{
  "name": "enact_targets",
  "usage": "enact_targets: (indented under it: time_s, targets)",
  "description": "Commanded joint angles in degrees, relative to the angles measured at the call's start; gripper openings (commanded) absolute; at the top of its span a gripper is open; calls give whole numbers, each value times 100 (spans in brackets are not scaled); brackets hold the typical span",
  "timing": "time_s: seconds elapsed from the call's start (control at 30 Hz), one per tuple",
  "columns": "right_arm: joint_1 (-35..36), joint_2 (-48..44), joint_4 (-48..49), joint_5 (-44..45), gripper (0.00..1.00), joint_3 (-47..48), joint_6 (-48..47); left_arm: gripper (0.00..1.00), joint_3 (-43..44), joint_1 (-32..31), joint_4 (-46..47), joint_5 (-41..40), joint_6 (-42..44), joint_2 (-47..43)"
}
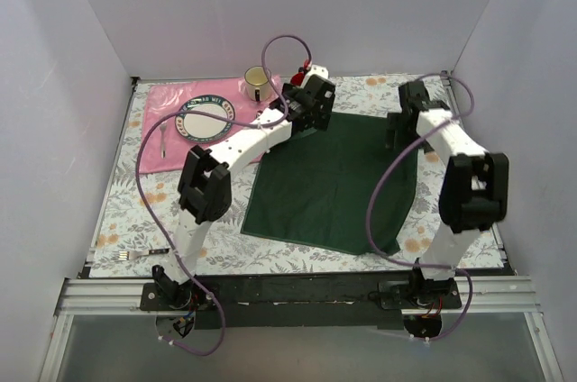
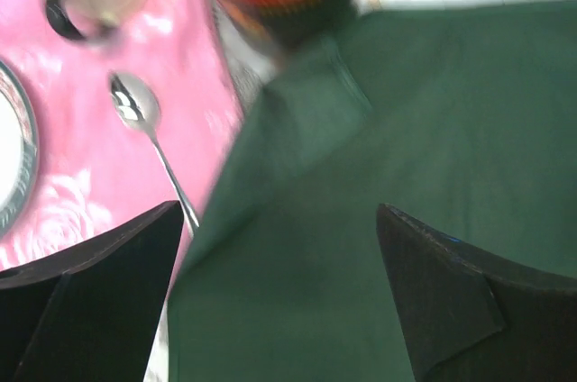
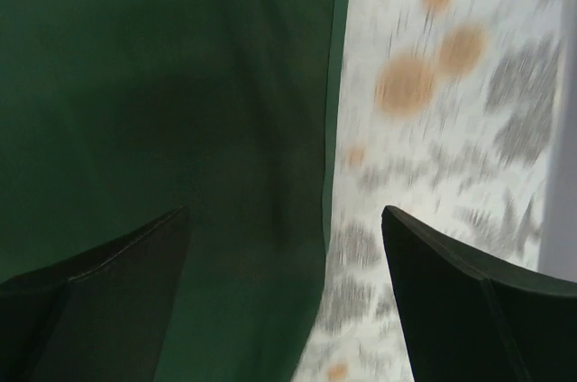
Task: Fold the napkin, place the utensils inside, and roll it up
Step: Flatten the napkin out
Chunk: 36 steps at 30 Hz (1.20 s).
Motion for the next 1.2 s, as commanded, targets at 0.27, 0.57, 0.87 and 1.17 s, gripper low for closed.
enact_targets:
  time_s: [0.27,0.57,0.87,1.17]
  targets:
    - [-22,-3594,665,-1168,85,-4261,1942,78,-4332,-1258,1283,2825,-1665,-3630]
    - [-57,-3920,1229,-1264,58,-5247,2699,77,-5039,-1364,1416,2431,-1807,-4475]
    - [-732,-4086,781,-255,3,-5160,2989,79,-4811,-1373,1214,1913,-1587,-4458]
    - [-1692,-3807,834,1284,7,-4187,1586,80,-4723,-1373,1248,1947,-1534,-4256]
